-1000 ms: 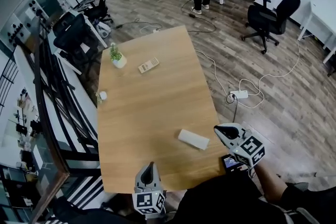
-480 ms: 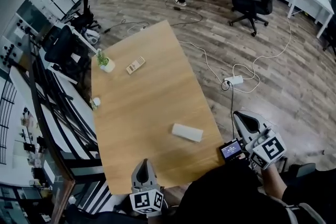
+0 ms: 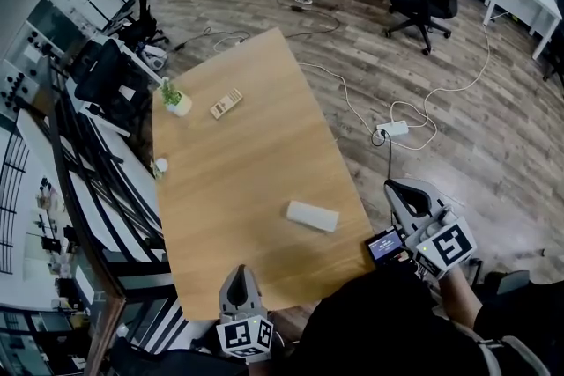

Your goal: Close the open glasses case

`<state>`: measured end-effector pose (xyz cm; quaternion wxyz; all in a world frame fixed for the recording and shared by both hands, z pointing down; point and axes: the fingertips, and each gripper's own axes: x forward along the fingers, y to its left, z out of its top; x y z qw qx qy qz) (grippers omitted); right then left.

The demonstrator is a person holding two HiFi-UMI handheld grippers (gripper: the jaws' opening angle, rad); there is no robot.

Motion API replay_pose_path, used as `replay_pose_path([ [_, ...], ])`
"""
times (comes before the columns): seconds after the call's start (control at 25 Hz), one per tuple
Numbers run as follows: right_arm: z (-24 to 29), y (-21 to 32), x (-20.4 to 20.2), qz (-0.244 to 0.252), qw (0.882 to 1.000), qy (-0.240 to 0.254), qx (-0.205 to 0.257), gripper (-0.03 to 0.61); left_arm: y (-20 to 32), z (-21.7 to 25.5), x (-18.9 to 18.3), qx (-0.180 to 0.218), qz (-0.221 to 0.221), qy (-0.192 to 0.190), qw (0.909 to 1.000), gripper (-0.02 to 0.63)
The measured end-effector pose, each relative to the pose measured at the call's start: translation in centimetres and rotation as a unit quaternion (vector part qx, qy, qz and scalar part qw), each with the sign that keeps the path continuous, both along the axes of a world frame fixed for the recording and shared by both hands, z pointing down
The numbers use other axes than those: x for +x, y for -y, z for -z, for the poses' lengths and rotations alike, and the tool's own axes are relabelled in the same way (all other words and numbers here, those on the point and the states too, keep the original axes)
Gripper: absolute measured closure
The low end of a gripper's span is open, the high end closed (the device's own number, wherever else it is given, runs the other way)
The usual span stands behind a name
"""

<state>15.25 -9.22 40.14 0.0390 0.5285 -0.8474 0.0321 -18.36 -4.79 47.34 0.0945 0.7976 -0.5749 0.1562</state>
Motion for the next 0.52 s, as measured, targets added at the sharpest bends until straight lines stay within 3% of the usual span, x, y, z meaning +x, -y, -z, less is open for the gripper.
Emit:
replay_pose_path([
  [0.52, 0.20, 0.19, -0.22, 0.013, 1.000, 0.016, -0.006, 0.566, -0.58, -0.65, 0.08, -0.019, 0.005, 0.004, 0.9998, 0.615],
])
